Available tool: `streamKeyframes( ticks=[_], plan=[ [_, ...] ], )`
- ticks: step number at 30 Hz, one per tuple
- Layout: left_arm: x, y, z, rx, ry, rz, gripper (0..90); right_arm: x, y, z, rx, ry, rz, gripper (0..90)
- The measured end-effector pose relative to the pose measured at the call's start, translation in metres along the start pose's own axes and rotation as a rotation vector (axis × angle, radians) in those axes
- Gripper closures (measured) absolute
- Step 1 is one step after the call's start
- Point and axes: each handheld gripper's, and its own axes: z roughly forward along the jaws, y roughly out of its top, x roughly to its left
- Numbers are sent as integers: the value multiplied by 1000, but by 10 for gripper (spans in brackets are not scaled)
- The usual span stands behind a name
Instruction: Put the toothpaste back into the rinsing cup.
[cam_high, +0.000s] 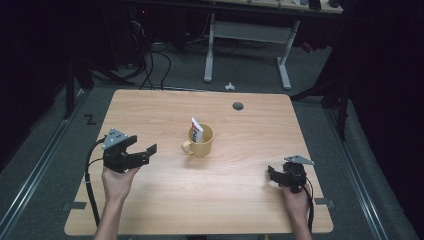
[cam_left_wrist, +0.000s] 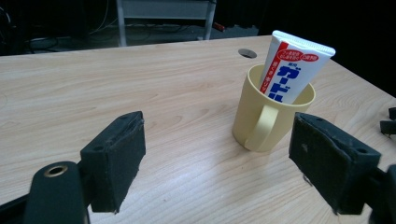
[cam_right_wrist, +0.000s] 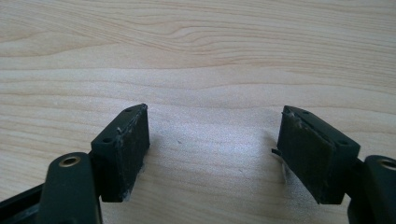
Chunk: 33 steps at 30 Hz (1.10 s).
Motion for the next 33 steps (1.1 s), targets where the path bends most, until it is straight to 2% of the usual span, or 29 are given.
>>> streamKeyframes(
  ticks=[12, 24, 33],
  plan=[
    [3, -10, -7, -11, 23, -14, 192, 0, 0, 0, 1, 1, -4, 254],
    [6, -19, -7, 0, 47, -21, 193, 0, 0, 0, 1, 1, -4, 254],
    [8, -29, -4, 28, 59, -24, 194, 0, 0, 0, 0, 0, -3, 254]
  ],
)
